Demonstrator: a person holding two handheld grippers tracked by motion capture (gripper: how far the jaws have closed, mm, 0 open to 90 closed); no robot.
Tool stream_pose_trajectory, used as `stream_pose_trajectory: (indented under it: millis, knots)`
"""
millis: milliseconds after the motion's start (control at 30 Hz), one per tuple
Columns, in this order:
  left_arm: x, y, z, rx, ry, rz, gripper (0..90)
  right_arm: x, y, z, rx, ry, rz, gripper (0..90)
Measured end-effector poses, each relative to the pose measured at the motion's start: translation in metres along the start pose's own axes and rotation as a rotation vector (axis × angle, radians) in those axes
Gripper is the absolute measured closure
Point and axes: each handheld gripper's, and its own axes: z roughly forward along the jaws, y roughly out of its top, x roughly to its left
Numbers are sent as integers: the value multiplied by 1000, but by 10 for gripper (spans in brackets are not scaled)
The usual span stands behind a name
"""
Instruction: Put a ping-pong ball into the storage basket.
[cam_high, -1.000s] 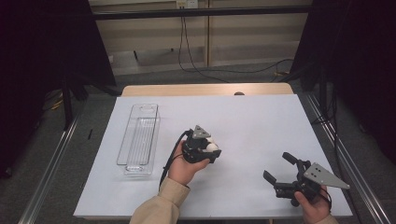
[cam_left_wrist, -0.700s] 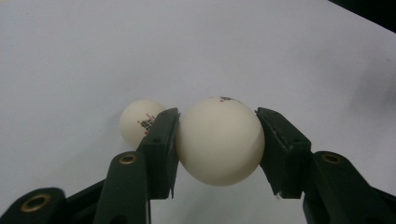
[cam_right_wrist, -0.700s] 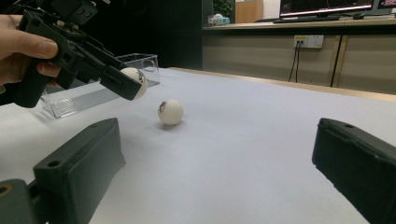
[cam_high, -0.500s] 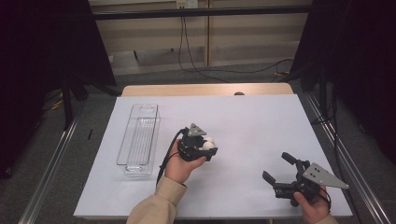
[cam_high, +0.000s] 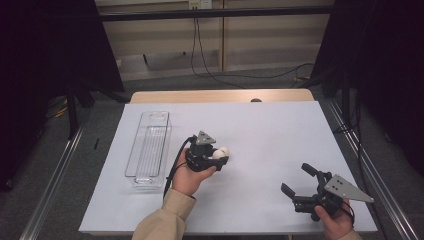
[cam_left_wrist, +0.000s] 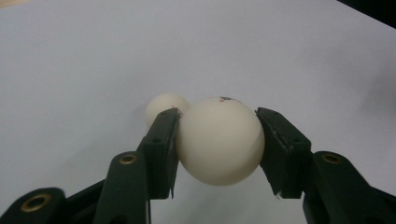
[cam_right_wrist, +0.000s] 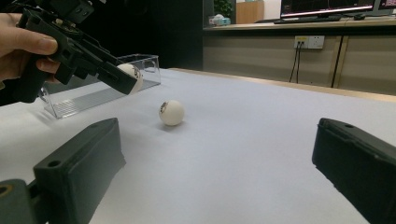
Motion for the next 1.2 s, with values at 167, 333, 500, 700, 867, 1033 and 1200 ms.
stream_pose_trajectory:
  millis: [167, 333, 500, 700, 867, 1033, 1200]
  knots:
    - [4, -1, -2, -6, 10, -1, 511, 0, 0, 0, 1, 2, 0, 14]
    - [4, -1, -4, -12, 11, -12, 511, 1, 0, 0, 2, 6, -1, 14]
    - [7, -2, -6, -10, 19, -19, 511, 1, 0, 0, 5, 5, -1, 14]
    - [11, -3, -8, -12, 33, -20, 511, 1, 0, 0, 1, 8, 1, 14]
    - [13, -4, -11, -9, 39, -19, 511, 1, 0, 1, -1, 11, 1, 14]
    - [14, -4, -13, -8, 43, -28, 511, 1, 0, 0, -1, 12, 1, 14]
    - [16, -4, -15, -15, 48, -38, 511, 1, 0, 1, 2, 14, 2, 14]
